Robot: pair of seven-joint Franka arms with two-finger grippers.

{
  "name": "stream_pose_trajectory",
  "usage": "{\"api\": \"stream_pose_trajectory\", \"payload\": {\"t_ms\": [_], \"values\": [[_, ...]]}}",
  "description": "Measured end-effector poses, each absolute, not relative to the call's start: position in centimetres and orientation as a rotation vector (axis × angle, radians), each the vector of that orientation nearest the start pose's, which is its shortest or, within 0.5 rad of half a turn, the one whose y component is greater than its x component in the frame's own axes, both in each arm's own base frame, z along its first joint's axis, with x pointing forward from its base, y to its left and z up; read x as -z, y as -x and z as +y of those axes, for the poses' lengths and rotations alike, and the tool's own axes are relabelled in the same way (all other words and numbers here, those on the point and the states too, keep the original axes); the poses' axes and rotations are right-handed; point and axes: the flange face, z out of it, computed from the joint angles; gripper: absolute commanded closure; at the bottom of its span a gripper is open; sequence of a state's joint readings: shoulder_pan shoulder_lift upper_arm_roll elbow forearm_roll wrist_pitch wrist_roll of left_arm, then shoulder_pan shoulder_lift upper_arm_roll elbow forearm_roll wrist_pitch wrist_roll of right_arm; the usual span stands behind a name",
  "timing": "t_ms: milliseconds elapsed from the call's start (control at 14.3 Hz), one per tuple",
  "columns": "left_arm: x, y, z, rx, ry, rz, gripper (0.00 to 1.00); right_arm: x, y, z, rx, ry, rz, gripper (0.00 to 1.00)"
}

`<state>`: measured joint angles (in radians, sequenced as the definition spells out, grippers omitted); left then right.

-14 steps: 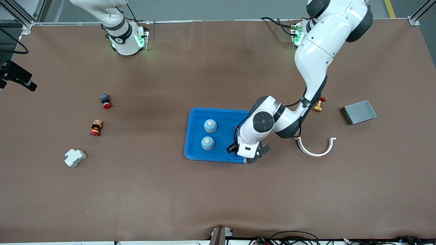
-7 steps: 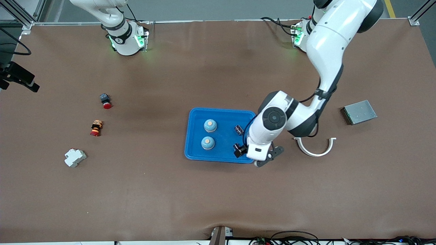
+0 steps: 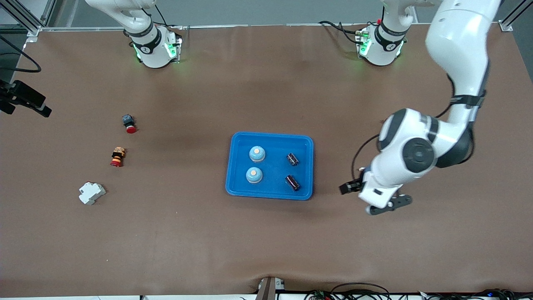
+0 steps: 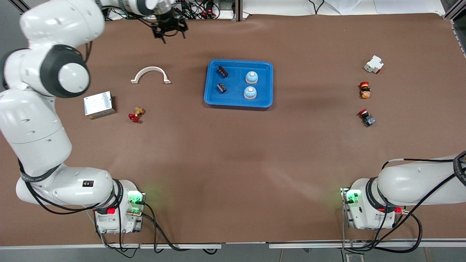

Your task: Place electrolytic capacitor and blue bell in tray

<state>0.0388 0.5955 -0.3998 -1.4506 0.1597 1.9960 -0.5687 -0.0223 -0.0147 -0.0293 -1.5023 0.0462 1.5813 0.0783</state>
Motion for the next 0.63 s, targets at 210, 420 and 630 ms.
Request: {"api": "stream_pose_trajectory", "payload": {"t_ms": [210, 420, 630], "values": [[-35.9, -67.7, -10.7, -0.098, 3.233, -0.105, 0.00, -66.7, -55.2, -2.4, 0.162, 3.083, 0.199, 0.00], [-36.9, -67.1, -2.4, -0.074, 3.233, 0.143, 0.00, -66.8, -55.2, -2.4, 0.164, 3.082, 0.202, 0.00], [-39.9, -66.3, 3.8, -0.046, 3.200, 0.303, 0.00, -66.8, -55.2, -2.4, 0.164, 3.082, 0.204, 0.00]]}}
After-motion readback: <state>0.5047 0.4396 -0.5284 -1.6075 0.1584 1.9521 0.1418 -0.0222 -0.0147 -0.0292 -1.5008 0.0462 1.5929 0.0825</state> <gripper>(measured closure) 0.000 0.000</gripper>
